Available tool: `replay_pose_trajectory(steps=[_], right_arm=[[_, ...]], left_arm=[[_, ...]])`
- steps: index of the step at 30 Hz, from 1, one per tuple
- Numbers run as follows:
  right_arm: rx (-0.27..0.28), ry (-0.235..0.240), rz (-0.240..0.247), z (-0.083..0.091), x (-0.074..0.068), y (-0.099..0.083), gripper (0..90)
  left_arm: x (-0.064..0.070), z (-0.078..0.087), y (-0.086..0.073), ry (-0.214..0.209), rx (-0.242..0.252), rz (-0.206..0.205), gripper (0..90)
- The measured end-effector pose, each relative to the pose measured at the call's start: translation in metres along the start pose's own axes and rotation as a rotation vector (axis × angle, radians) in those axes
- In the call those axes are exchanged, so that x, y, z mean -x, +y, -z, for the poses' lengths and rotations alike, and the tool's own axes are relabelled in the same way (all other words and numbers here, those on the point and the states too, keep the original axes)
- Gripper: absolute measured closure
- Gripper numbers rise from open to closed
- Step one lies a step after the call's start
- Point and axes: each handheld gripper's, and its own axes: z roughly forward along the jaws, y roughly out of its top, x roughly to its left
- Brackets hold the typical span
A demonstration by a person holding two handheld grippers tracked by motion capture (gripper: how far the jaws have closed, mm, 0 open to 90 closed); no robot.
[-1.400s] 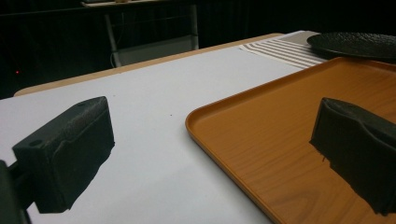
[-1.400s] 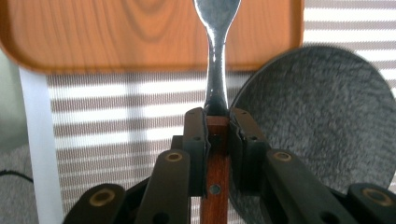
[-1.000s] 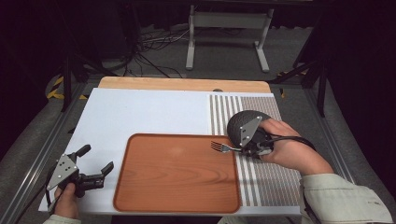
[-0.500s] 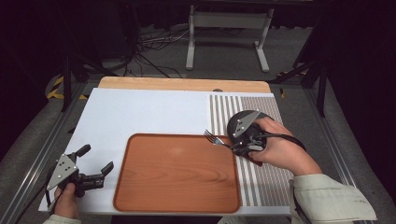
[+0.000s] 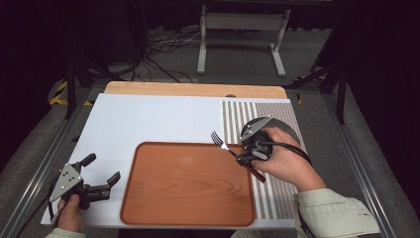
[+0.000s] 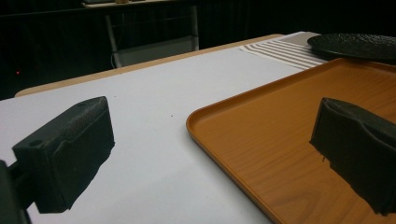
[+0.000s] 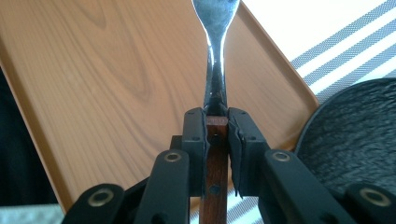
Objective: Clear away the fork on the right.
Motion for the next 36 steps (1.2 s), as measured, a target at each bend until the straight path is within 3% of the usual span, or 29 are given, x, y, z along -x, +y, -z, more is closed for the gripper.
replay_pose_trajectory(steps=[7, 8, 11, 12, 15, 26, 36], right_arm=[[-0.015, -0.003, -0.061, -0.012, -0.007, 0.004, 78.5], [-0.010, 0.003, -0.098, -0.013, -0.008, 0.004, 78.5], [-0.016, -0.007, -0.127, -0.016, -0.010, 0.004, 78.5], [-0.022, 0.009, -0.176, -0.020, -0.011, 0.005, 78.5], [-0.028, 0.007, -0.193, -0.023, -0.011, 0.005, 78.5], [-0.099, 0.025, -0.348, -0.042, -0.013, 0.004, 78.5], [-0.141, 0.056, -0.429, -0.055, -0.014, 0.004, 78.5]], left_arm=[[0.000, 0.000, 0.000, 0.002, 0.004, 0.002, 0.2], [0.000, 0.000, 0.000, 0.002, 0.003, 0.003, 0.2], [0.000, 0.000, 0.000, 0.002, 0.004, 0.002, 0.2], [0.000, 0.000, 0.000, 0.001, 0.004, 0.002, 0.2], [0.000, 0.000, 0.000, 0.001, 0.003, 0.002, 0.2], [0.000, 0.000, 0.000, -0.001, 0.002, 0.000, 0.2], [0.000, 0.000, 0.000, 0.000, 0.007, 0.000, 0.2]])
